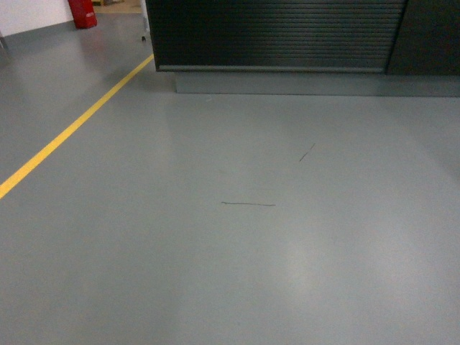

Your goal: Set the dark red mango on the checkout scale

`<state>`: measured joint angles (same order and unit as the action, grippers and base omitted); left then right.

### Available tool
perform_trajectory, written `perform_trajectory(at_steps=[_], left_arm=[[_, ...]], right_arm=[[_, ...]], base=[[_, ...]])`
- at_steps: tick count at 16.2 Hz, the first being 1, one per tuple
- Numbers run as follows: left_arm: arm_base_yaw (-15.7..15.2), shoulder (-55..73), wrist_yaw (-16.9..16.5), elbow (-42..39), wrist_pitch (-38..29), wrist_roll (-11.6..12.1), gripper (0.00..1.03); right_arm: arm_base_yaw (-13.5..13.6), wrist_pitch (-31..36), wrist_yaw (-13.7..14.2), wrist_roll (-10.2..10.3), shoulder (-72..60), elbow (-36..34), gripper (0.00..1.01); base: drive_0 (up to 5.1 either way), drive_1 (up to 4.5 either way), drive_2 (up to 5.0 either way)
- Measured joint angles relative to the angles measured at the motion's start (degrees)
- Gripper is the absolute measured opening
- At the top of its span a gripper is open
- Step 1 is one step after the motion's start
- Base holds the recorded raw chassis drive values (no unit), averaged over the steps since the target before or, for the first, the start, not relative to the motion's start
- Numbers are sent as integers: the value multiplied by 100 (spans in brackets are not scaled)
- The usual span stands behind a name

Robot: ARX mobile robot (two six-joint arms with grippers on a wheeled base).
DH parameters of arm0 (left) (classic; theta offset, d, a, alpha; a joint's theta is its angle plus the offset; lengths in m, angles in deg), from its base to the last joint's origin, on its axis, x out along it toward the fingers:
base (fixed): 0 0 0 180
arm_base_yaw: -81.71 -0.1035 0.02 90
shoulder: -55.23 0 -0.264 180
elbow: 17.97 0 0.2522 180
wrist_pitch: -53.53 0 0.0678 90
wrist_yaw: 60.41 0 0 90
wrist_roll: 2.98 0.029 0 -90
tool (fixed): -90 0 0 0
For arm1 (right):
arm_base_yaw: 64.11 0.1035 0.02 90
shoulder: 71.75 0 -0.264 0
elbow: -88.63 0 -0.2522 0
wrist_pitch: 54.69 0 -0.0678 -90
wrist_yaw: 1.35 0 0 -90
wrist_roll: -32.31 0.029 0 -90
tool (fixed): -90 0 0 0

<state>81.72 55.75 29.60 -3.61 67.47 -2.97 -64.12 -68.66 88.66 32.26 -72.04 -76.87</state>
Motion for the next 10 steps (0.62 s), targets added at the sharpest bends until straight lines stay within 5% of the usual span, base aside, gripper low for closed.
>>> perform_trajectory(at_steps=[10], left_arm=[[0,0,0,0,0,0,98]], right_arm=[[0,-2,0,0,0,0,98]], base=[[0,0,0]])
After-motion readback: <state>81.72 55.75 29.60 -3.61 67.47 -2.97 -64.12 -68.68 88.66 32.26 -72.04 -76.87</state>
